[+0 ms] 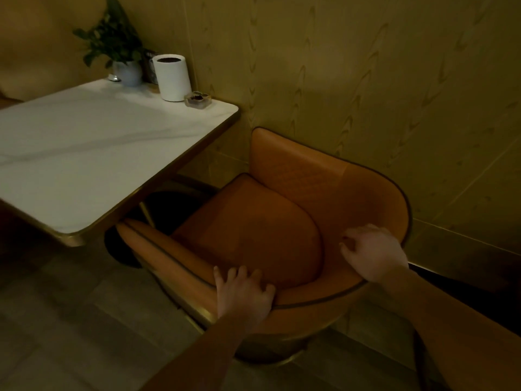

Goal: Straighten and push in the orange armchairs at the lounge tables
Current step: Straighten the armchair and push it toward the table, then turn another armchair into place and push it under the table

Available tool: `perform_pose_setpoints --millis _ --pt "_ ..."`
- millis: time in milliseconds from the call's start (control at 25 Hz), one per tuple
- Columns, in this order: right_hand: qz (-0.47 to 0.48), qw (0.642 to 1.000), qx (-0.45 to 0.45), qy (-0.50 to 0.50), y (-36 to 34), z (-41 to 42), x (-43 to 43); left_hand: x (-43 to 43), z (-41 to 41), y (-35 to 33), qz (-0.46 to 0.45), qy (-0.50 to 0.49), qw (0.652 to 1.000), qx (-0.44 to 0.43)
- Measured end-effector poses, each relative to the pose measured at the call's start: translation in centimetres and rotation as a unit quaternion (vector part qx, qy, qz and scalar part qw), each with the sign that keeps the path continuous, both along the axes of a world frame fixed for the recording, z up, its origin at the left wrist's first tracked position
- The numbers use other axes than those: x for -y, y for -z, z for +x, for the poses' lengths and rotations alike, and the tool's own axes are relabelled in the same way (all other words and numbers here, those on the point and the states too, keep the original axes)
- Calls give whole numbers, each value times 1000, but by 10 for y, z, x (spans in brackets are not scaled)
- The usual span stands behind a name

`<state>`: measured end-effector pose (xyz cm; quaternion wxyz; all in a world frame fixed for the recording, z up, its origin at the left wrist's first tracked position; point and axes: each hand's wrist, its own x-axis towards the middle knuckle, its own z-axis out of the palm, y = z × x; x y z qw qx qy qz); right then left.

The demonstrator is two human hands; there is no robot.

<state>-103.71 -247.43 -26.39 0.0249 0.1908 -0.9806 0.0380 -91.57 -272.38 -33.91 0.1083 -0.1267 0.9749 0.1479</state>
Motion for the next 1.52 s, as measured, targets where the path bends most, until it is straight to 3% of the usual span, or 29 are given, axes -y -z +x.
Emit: perform_pose_setpoints --millis 160,840,1200,1520 --pt "51 996 78 1 -17 9 13 4 11 -25 18 -11 999 35" --pt "-138 966 103 -192 -173 201 144 69 211 -225 -80 -107 985 -111" --pt "-177 945 121 -248 -205 328 310 205 364 -265 -98 -158 970 -159" --pt "-202 923 151 -289 -237 423 455 333 481 -296 -77 -204 967 -133"
